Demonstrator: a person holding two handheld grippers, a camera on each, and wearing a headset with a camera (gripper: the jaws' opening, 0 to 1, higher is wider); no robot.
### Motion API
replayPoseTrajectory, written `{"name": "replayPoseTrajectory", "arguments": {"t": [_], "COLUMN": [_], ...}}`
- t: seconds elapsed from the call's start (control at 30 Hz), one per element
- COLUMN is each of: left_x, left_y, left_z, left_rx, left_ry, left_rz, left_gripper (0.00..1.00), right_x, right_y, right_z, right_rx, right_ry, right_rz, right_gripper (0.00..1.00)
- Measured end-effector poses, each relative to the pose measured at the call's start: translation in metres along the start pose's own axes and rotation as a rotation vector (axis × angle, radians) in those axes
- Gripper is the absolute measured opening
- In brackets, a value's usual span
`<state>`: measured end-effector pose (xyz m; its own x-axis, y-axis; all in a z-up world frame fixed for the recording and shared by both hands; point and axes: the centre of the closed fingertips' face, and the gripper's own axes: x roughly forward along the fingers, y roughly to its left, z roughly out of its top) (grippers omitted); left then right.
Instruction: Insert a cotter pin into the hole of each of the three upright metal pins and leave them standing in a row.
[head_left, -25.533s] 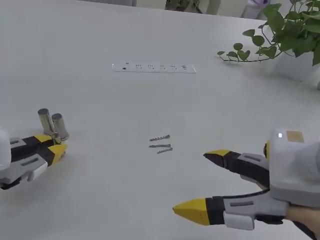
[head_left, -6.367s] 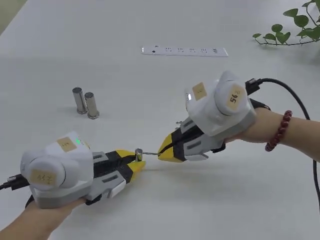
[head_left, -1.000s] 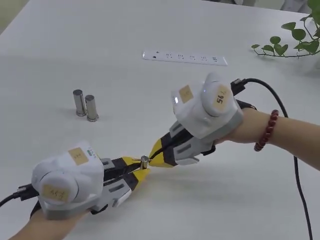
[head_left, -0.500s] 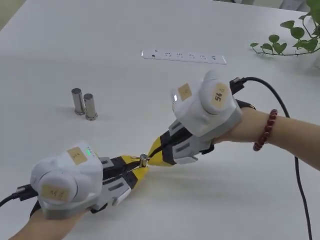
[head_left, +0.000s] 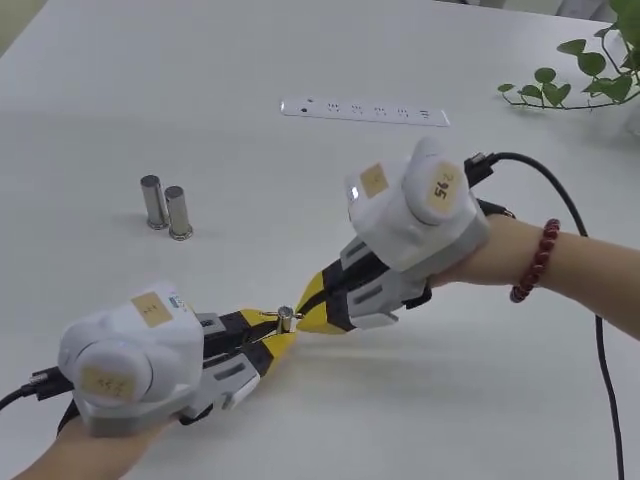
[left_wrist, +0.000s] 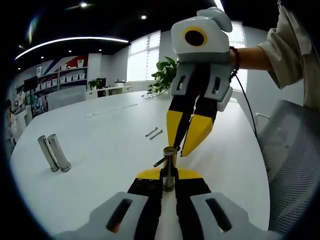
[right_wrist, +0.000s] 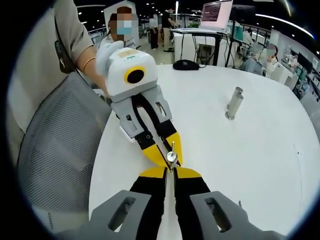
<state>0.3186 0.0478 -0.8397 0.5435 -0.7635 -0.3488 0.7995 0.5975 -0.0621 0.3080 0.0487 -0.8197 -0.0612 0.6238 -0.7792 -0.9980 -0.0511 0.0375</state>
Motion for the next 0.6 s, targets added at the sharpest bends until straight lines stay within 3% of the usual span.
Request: {"name": "replayPoseTrajectory", "arguments": {"t": [0.6], "left_x": [-0.0001], "left_y": [-0.0001], "left_z": [0.0001], "left_rx": [-0.003], "left_ry": [-0.003], "left_rz": [-0.003], "left_gripper": [0.07], "right_x": [-0.0012], "right_y": [-0.0004], "right_z": [0.0027], "right_rx": [-0.025], "right_ry": [-0.012], "right_rz": [-0.004], "right_gripper": [0.04]}}
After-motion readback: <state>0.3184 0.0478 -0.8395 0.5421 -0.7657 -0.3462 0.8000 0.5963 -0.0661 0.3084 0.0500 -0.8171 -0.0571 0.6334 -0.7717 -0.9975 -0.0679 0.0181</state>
